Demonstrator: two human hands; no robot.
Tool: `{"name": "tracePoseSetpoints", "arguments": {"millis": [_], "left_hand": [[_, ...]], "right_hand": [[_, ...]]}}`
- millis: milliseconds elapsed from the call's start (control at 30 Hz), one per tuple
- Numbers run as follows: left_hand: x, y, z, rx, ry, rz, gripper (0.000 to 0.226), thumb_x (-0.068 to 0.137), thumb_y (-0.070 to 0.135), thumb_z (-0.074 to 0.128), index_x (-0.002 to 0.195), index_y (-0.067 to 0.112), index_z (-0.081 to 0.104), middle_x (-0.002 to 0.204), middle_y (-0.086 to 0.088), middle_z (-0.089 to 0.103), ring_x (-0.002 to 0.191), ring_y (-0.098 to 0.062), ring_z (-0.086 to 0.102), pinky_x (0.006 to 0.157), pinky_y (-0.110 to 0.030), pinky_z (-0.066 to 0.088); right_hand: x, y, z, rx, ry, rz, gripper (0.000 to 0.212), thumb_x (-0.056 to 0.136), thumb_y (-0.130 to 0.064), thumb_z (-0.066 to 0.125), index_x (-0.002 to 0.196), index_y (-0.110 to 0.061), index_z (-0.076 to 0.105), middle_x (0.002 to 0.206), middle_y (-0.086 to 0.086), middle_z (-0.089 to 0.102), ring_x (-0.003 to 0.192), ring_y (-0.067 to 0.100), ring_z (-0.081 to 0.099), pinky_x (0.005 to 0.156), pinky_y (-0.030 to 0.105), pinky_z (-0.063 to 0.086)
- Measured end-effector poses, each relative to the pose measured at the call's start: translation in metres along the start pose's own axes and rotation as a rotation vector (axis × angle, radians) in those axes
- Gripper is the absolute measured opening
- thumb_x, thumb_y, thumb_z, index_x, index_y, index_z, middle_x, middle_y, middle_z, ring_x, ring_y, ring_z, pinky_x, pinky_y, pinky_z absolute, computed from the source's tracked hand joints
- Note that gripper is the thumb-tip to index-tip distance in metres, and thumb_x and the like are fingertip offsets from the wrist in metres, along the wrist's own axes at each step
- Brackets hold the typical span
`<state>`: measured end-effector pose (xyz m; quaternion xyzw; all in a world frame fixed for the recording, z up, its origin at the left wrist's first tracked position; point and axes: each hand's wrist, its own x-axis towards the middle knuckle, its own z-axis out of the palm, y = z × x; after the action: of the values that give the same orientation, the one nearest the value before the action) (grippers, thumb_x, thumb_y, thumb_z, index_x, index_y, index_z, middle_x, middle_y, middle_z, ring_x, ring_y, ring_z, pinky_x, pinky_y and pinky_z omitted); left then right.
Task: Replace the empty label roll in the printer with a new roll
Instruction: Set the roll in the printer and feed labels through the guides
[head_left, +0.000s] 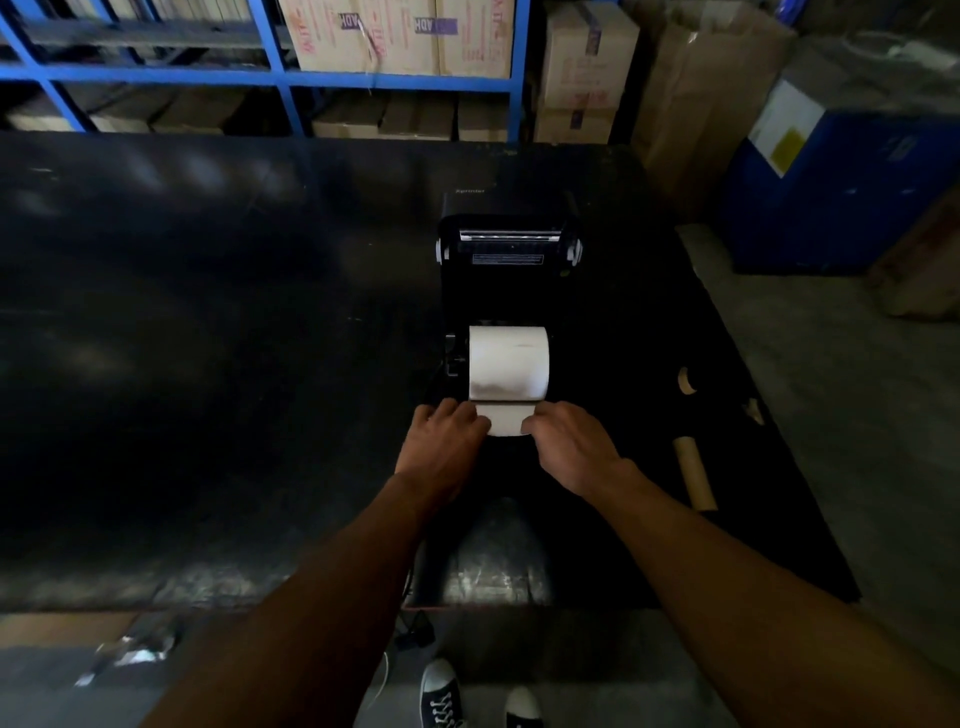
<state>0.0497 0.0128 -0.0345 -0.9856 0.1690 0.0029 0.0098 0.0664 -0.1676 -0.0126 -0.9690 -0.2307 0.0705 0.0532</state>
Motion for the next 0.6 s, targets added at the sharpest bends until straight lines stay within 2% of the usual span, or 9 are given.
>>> {"name": "tracePoseSetpoints", "arguments": {"millis": [133, 300, 433, 600], "left_hand": [[0.0, -0.001, -0.002, 0.093, -0.045, 0.051, 0.034, 0.088, 0.016, 0.053, 0.122, 0.016, 0.051, 0.124, -0.01, 0.054, 0.115, -0.03, 0.048, 0.097, -0.044, 0.035], [-0.02, 0.001, 0.006, 0.089, -0.008, 0.074, 0.035, 0.088, 0.016, 0.049, 0.123, 0.016, 0.049, 0.129, -0.013, 0.051, 0.115, -0.033, 0.047, 0.096, -0.044, 0.034], [-0.029, 0.005, 0.005, 0.069, -0.013, 0.089, 0.034, 0.088, 0.017, 0.049, 0.122, 0.015, 0.049, 0.124, -0.012, 0.053, 0.114, -0.032, 0.048, 0.097, -0.045, 0.036], [-0.037, 0.012, -0.002, 0.049, -0.028, 0.104, 0.032, 0.088, 0.023, 0.051, 0.118, 0.015, 0.048, 0.123, -0.01, 0.052, 0.115, -0.029, 0.047, 0.099, -0.043, 0.035]], "right_hand": [[-0.005, 0.0, 0.003, -0.049, 0.036, -0.015, 0.028, 0.086, -0.002, 0.05, 0.105, -0.011, 0.07, 0.108, 0.01, 0.064, 0.103, 0.032, 0.055, 0.08, 0.037, 0.045], [-0.021, 0.002, 0.012, -0.045, 0.088, -0.029, 0.028, 0.085, -0.006, 0.055, 0.108, -0.014, 0.068, 0.111, 0.006, 0.063, 0.106, 0.028, 0.051, 0.077, 0.035, 0.038], [-0.032, 0.0, 0.016, -0.034, 0.106, -0.037, 0.033, 0.082, -0.001, 0.055, 0.11, -0.012, 0.067, 0.116, 0.009, 0.062, 0.11, 0.03, 0.05, 0.082, 0.038, 0.04], [-0.042, -0.002, 0.016, -0.007, 0.099, -0.066, 0.029, 0.08, -0.001, 0.054, 0.105, -0.013, 0.066, 0.109, 0.009, 0.062, 0.109, 0.03, 0.05, 0.079, 0.037, 0.038]]}}
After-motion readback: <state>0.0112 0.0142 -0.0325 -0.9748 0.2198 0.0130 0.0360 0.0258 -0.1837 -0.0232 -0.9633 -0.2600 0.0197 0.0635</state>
